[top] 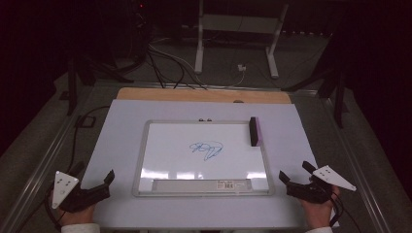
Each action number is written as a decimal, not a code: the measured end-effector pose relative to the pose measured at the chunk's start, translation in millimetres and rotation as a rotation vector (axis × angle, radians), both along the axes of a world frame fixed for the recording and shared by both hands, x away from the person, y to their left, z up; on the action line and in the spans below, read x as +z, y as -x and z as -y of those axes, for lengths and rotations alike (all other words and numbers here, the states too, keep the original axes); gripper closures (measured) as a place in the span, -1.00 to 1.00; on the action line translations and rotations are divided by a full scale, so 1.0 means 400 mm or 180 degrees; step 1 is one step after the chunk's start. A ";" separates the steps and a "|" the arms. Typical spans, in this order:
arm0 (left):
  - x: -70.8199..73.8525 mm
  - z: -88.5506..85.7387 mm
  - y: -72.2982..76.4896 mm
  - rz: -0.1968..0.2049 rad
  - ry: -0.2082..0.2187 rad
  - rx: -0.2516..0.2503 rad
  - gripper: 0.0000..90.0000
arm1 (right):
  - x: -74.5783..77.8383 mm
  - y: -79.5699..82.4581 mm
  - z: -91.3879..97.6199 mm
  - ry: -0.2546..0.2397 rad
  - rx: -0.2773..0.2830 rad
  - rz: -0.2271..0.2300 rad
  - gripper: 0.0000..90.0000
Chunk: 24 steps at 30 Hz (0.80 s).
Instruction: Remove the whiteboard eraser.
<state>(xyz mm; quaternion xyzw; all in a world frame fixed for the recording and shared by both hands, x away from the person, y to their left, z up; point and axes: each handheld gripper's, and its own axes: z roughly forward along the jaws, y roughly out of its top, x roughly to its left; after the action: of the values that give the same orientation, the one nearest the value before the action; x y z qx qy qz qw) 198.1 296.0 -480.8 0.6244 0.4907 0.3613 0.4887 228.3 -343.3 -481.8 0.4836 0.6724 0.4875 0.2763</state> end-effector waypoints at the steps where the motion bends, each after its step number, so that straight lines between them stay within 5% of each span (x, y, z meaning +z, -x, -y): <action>1: 0.001 0.000 -0.001 -0.0016 0.0006 -0.0001 -0.98 | 0.000 0.000 0.002 -0.0017 -0.0007 0.0018 -1.00; 15: 0.002 0.012 0.000 -0.0069 -0.0101 0.0030 -0.98 | 0.053 -0.003 -0.011 -0.0023 0.0004 0.0275 -1.00; 24: -0.001 0.022 0.002 -0.0099 -0.0144 0.0033 -0.98 | 0.120 -0.029 -0.037 0.0011 0.0069 0.0211 -1.00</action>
<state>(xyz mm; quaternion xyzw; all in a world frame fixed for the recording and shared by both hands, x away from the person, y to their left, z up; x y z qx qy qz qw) 197.3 287.3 -481.3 0.6383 0.4932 0.3651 0.4648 240.0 -328.4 -433.8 0.4593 0.6689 0.5051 0.2939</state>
